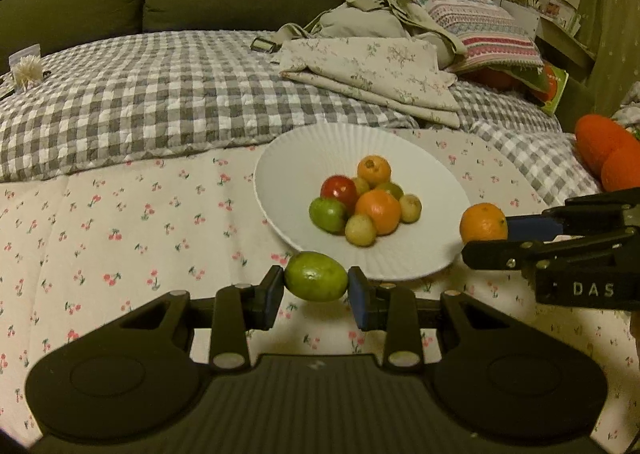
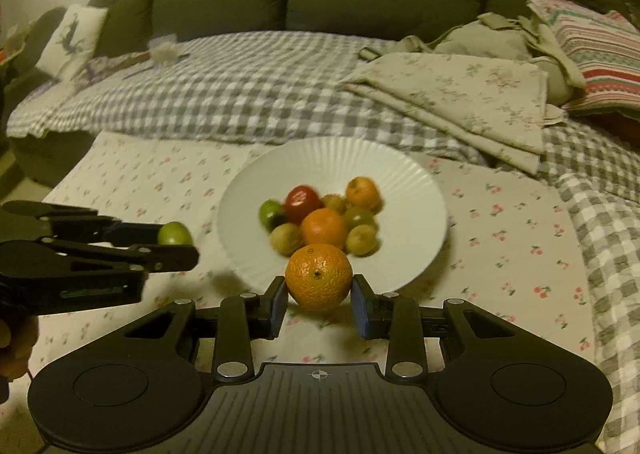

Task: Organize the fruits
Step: 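Carry the lime and mandarin over the white bowl with both grippers, then open both grippers to release lime and mandarin into the bowl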

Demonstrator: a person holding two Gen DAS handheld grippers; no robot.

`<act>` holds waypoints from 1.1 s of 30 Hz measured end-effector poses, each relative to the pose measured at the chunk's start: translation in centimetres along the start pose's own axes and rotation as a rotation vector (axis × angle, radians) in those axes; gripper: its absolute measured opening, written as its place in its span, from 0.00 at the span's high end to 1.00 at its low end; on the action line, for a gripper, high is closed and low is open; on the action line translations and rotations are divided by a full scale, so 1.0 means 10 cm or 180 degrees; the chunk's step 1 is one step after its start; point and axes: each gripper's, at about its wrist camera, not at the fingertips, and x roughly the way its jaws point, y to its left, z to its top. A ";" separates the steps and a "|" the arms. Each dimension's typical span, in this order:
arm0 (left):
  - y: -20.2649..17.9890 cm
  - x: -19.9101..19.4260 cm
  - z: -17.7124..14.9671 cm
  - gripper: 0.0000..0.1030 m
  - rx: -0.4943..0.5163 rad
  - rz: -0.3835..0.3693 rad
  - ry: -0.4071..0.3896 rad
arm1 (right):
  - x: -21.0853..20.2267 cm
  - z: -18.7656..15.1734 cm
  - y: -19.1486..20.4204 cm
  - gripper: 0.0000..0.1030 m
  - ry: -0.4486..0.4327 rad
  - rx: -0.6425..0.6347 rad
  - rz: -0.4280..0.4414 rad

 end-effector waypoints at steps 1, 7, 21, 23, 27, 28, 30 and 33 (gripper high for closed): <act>0.00 0.01 0.03 0.68 0.0014 0.0006 -0.0016 | 0.01 0.02 -0.04 0.69 -0.0011 0.0022 -0.0015; 0.01 0.24 0.26 0.68 -0.0047 -0.0002 -0.0071 | 0.20 0.05 -0.19 0.69 -0.0026 0.0113 -0.0018; 0.17 0.91 0.60 0.68 -0.0496 -0.0104 0.0010 | 0.55 -0.01 -0.21 0.69 0.0023 0.0188 0.0236; 0.16 0.95 0.58 0.68 -0.0472 -0.0088 0.0023 | 0.59 -0.01 -0.20 0.68 0.0028 0.0193 0.0245; 0.16 0.98 0.56 0.67 -0.0457 -0.0082 0.0045 | 0.63 -0.01 -0.18 0.68 0.0003 0.0174 0.0248; 0.17 0.97 0.56 0.67 -0.0454 -0.0086 0.0044 | 0.64 -0.02 -0.18 0.67 -0.0004 0.0174 0.0245; 0.17 0.97 0.56 0.67 -0.0450 -0.0083 0.0043 | 0.64 -0.02 -0.19 0.67 -0.0019 0.0193 0.0234; 0.16 0.97 0.55 0.67 -0.0426 -0.0086 0.0056 | 0.63 0.00 -0.21 0.65 -0.0030 0.0244 0.0208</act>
